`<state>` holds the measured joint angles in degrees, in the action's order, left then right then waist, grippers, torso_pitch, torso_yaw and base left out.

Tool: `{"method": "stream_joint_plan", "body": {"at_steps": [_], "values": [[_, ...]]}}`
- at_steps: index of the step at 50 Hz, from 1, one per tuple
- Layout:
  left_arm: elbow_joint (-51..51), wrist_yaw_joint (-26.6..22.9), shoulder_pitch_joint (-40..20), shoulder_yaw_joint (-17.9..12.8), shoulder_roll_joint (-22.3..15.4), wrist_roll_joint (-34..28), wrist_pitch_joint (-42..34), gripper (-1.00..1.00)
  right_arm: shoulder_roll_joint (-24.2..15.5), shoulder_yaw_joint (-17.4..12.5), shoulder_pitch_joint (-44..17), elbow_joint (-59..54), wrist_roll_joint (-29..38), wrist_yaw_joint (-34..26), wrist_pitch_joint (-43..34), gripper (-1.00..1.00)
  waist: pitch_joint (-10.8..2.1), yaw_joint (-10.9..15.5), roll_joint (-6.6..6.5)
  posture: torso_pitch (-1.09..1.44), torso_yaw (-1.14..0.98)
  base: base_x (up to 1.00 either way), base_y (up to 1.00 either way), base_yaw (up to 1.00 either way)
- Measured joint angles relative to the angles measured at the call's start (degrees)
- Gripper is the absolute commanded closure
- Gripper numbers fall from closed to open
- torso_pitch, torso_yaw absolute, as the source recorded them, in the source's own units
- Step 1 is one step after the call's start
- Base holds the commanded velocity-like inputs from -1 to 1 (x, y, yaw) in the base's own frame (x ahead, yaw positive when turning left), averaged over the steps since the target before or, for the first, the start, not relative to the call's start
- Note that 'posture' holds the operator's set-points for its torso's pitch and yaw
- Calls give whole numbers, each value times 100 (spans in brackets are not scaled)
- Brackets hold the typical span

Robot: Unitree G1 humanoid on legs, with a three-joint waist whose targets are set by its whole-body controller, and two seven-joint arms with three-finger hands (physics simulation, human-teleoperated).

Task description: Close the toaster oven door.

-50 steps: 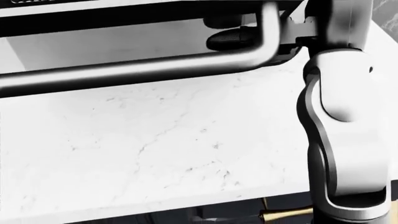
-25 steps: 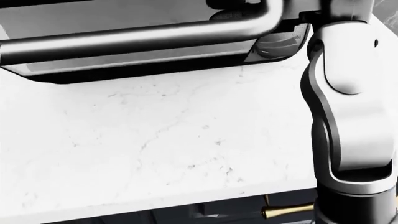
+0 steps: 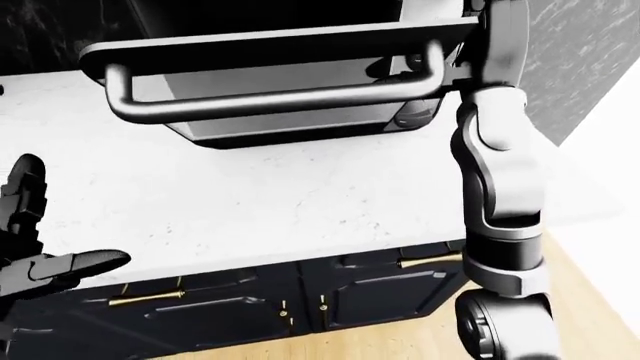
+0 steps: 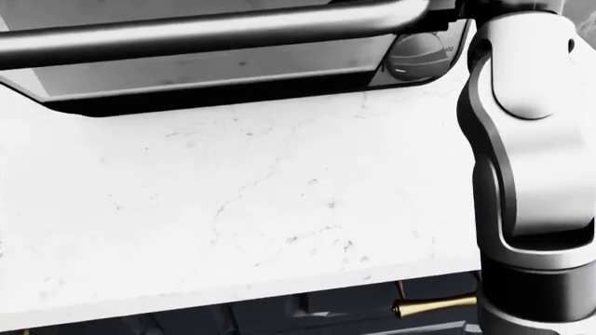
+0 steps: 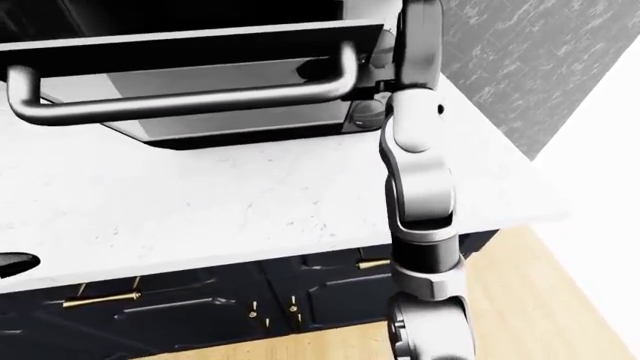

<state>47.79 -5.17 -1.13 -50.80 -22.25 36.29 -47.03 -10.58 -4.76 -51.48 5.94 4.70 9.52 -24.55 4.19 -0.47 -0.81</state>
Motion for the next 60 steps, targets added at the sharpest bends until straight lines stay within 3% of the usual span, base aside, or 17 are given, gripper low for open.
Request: {"method": "stream_joint_plan", "body": {"at_steps": [14,21,28,45,60], "values": [[412,-428,260,-62,428,-135,-83,-100,-6,65,8,18,-89,19,57,-100,-25,10,-2,0,0,0,0,0],[788,-682,551,128,862,-216,-72,-100,-51,26,4,0,-101,-5,59,-100,-22,29,8,0,0,0,0,0],[1070,-769,663,67,1009,-144,-197,-100,-65,33,-18,-2,-88,2,17,-100,-22,25,33,0,0,0,0,0],[1081,144,1935,1028,151,970,1071,-100,-114,25,-115,-64,-125,-14,-12,-100,-14,59,41,0,0,0,0,0],[1090,592,2191,1716,-252,1037,1731,-100,-109,14,-62,17,-134,18,5,-100,-40,91,46,0,0,0,0,0]]}}
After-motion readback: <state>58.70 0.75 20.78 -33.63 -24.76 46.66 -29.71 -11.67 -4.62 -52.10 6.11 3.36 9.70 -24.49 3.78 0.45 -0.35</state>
